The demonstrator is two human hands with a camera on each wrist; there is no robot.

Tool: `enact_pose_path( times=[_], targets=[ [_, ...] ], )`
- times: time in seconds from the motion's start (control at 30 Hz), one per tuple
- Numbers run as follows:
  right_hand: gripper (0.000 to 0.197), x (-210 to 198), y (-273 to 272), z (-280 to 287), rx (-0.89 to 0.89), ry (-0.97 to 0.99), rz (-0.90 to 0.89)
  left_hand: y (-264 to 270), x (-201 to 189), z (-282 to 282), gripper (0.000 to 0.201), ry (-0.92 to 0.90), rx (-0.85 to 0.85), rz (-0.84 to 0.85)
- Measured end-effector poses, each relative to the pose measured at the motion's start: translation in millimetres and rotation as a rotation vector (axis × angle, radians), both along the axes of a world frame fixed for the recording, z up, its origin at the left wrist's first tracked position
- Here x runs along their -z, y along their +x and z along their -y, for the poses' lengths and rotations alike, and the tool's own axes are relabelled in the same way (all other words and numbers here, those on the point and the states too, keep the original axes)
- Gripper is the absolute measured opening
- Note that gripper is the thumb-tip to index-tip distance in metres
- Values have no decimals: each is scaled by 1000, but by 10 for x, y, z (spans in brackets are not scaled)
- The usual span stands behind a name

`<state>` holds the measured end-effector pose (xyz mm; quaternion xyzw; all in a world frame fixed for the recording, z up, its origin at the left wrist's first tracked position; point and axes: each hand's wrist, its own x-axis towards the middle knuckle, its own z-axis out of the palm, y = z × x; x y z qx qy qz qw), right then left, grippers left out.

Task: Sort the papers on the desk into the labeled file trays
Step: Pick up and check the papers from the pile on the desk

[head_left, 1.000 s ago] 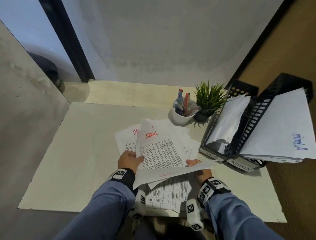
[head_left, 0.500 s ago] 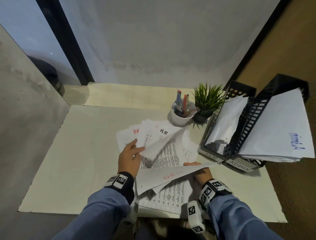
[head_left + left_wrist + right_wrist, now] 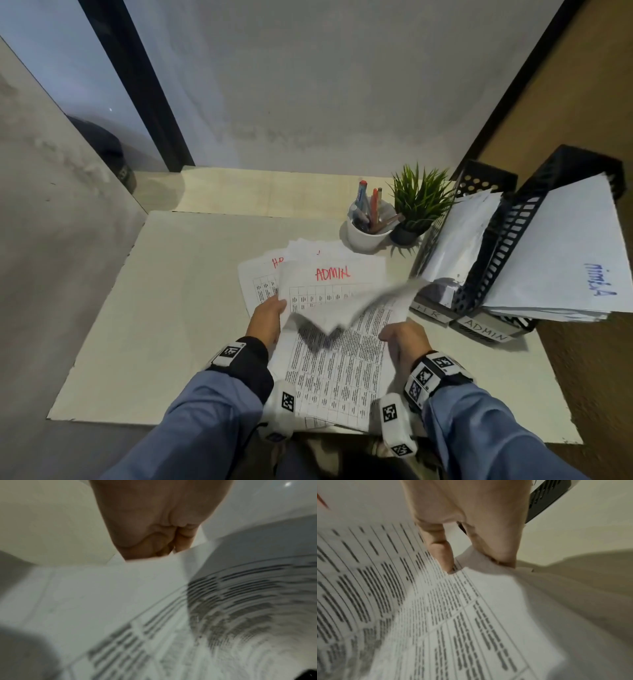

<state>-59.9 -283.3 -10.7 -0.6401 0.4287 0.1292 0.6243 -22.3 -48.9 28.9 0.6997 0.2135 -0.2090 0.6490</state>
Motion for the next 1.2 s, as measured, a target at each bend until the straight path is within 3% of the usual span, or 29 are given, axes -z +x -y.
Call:
enact_pose_path(
  times=[0.17,0.27,0.3,0.37,0.43,0.57,0.7,0.8,0.93,1.03,1.13,1.2],
  targets=[
    [11,-68,-13,-27,-47,30,-21,-42,-85,85,15,-104,99,-20],
    [30,-95,-12,-29,-42,24,-5,-42,-87,105,23,-107,72,-20],
    [30,-83,-10,-25,-41,14,5,-48,-115,110,30,-123,88,-23],
    [23,-67,-12,-30,-20,6,23,-57,-170,130,68,-152,181,-41],
    [16,-68,-28,-49,-16,-1,28,-79,-261,186,92,-51,311,-5],
    [21,-80,-54,-67,29,97,87,-70,-320,243,45,92,399,134],
    [60,-203,-72,-81,102,295,187,12,-508,254,52,-90,384,135],
    [47,-391,-63,-83,31,392,280,59,-763,230,28,-163,372,198],
    [24,-818,3,-27,29,217,446,68,-982,175,8,-105,209,426],
    [24,-1095,0,8,48,69,637,-14,-994,189,26,-36,59,564],
    [19,-1128,-106,-59,-30,-25,638,-136,-893,256,11,-28,3,506],
    [22,-955,-199,-132,-89,-16,526,-188,-698,310,15,36,33,426]
  ],
)
